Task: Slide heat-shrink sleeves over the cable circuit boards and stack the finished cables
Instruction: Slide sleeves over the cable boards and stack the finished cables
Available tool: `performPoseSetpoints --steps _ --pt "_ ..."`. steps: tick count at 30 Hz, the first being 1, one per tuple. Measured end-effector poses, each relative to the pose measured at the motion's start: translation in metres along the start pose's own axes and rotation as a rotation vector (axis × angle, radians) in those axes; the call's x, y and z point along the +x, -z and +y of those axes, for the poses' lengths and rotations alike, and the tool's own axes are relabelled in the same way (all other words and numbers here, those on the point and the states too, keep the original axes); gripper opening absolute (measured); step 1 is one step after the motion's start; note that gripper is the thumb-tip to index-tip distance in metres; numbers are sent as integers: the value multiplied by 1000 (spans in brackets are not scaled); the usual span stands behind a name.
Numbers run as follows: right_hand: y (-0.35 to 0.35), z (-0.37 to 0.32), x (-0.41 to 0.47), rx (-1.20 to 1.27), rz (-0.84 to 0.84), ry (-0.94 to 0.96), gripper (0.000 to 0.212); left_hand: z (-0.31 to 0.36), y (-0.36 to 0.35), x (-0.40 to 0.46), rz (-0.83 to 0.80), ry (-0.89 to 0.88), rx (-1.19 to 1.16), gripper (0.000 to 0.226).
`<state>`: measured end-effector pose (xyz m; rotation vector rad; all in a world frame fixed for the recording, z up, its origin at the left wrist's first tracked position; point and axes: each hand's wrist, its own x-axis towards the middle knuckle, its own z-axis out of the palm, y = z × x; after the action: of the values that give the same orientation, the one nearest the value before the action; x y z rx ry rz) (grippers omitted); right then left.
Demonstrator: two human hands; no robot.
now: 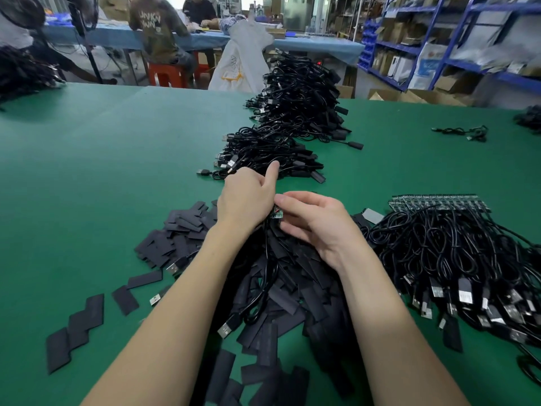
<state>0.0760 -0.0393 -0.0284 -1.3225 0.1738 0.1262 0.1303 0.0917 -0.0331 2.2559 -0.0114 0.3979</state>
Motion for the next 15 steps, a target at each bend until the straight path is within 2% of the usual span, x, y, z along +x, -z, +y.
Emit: performPoseSetpoints --steps 3,15 --pt "2 -2 -1 27 -39 -43 6 1 1 1 -17 -34 -20 78" --pt "2 -3 -3 224 -103 -155 9 9 7 -2 -240 -32 -134 65"
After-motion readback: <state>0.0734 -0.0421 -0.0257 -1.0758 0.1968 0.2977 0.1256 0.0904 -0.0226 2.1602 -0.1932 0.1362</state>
